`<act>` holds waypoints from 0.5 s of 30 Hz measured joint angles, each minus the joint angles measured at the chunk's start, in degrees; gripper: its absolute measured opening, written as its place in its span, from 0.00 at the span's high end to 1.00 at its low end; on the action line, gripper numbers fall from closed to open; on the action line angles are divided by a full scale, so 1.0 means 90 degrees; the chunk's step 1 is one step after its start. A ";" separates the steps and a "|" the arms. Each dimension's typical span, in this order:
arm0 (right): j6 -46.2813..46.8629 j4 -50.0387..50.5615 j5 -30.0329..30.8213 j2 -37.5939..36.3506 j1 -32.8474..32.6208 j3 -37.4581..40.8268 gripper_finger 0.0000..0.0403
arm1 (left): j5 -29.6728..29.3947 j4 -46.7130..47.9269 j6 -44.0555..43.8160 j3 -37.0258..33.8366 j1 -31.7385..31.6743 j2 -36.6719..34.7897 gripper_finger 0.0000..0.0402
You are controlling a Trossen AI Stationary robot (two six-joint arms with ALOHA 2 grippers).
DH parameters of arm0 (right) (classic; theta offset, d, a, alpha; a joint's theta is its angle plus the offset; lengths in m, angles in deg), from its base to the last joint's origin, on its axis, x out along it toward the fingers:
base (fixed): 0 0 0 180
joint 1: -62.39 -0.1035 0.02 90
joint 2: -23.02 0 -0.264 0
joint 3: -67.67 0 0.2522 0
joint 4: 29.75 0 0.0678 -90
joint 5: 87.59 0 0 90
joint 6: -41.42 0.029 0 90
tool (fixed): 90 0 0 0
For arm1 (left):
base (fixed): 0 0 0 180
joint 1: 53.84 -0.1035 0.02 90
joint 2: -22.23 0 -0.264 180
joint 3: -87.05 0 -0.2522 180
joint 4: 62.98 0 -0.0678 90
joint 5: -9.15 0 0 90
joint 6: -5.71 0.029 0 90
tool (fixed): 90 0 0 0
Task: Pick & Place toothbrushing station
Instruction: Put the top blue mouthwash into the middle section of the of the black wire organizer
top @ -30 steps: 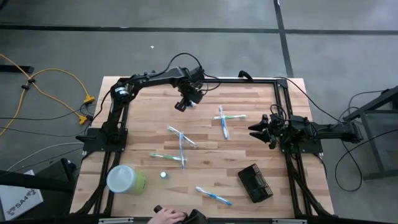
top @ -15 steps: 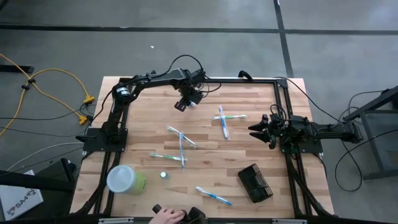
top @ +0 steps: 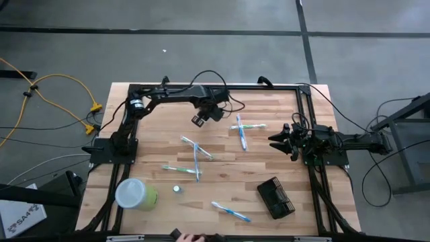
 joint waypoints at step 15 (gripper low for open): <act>0.0002 0.0001 0.0000 0.0000 -0.0001 -0.0001 0.57 | -0.1273 -0.0154 0.0169 0.0070 0.0649 -0.0007 0.68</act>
